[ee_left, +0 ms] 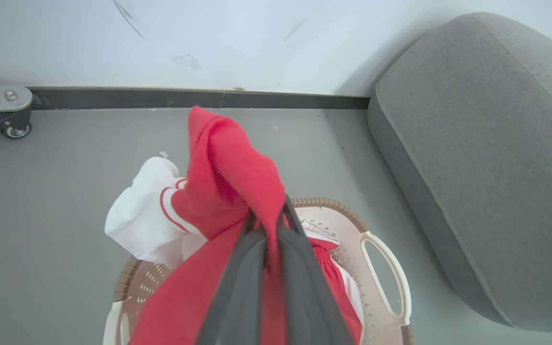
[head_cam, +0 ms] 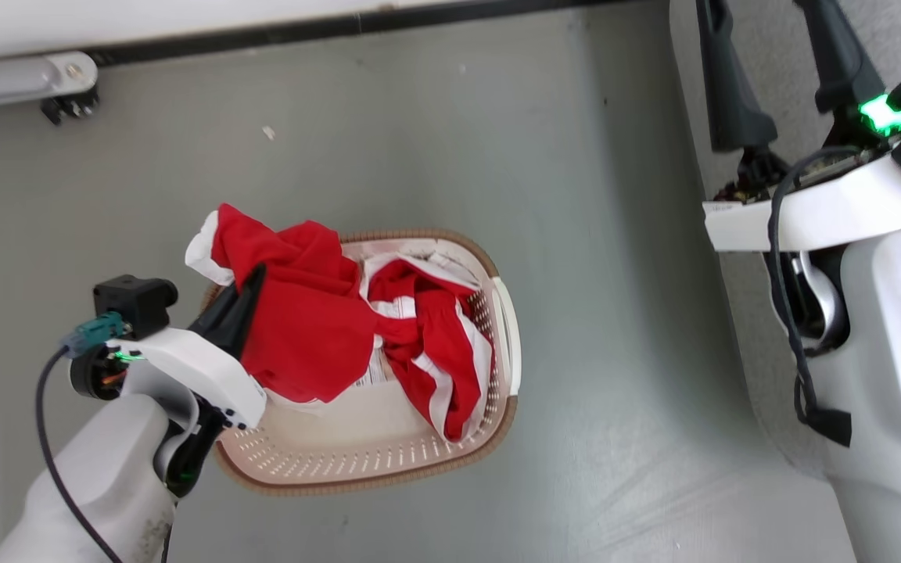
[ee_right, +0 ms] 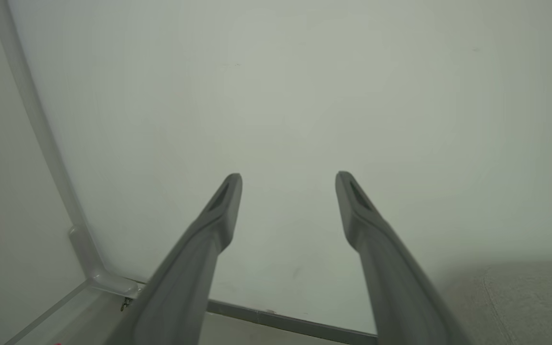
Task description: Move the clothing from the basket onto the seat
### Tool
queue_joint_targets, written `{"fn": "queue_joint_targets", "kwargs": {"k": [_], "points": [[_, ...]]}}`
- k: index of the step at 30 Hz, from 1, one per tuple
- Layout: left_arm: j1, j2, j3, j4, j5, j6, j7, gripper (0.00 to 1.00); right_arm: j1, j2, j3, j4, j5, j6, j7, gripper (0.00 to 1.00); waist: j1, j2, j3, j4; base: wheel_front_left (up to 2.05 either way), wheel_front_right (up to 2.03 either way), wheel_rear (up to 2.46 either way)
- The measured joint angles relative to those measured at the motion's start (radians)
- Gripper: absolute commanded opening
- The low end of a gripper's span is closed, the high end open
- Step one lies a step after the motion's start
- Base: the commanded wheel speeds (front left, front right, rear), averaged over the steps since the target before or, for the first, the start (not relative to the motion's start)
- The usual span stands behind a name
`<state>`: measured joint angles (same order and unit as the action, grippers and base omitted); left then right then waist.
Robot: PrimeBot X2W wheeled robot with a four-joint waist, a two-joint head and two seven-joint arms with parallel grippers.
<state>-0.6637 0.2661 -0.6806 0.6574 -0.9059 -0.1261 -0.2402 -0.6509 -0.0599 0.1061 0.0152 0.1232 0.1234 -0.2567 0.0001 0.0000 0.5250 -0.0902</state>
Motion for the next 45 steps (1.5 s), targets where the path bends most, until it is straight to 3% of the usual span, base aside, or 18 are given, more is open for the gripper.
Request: {"fn": "queue_joint_targets", "kwargs": {"k": [8, 21, 36, 45], "points": [[0.006, 0.041, 0.063, -0.054, 0.026, 0.000, -0.009, 0.00, 0.069, 0.001, -0.029, 0.033, -0.002, 0.000, 0.000, 1.00, 0.0000, 0.0000, -0.085, 0.013, 0.00, 0.00, 0.00], [0.088, 0.052, 0.281, -0.208, 0.102, 0.011, -0.009, 0.00, 0.179, 0.002, -0.068, 0.067, -0.012, 0.000, 0.000, 1.00, 0.0000, 0.0000, -0.219, 0.025, 0.00, 0.00, 0.00], [0.265, 0.011, 0.485, -0.382, 0.207, 0.035, -0.009, 0.00, 0.321, 0.006, -0.102, 0.086, -0.012, 0.000, 0.000, 1.00, -0.0001, 0.0000, -0.353, 0.030, 0.00, 0.00, 0.00], [0.385, -0.012, 0.541, -0.435, 0.267, 0.037, -0.009, 0.00, 0.393, 0.009, -0.094, 0.086, -0.005, 0.000, 0.000, 1.00, -0.0001, 0.0000, -0.421, 0.029, 0.00, 0.00, 0.00]]}}
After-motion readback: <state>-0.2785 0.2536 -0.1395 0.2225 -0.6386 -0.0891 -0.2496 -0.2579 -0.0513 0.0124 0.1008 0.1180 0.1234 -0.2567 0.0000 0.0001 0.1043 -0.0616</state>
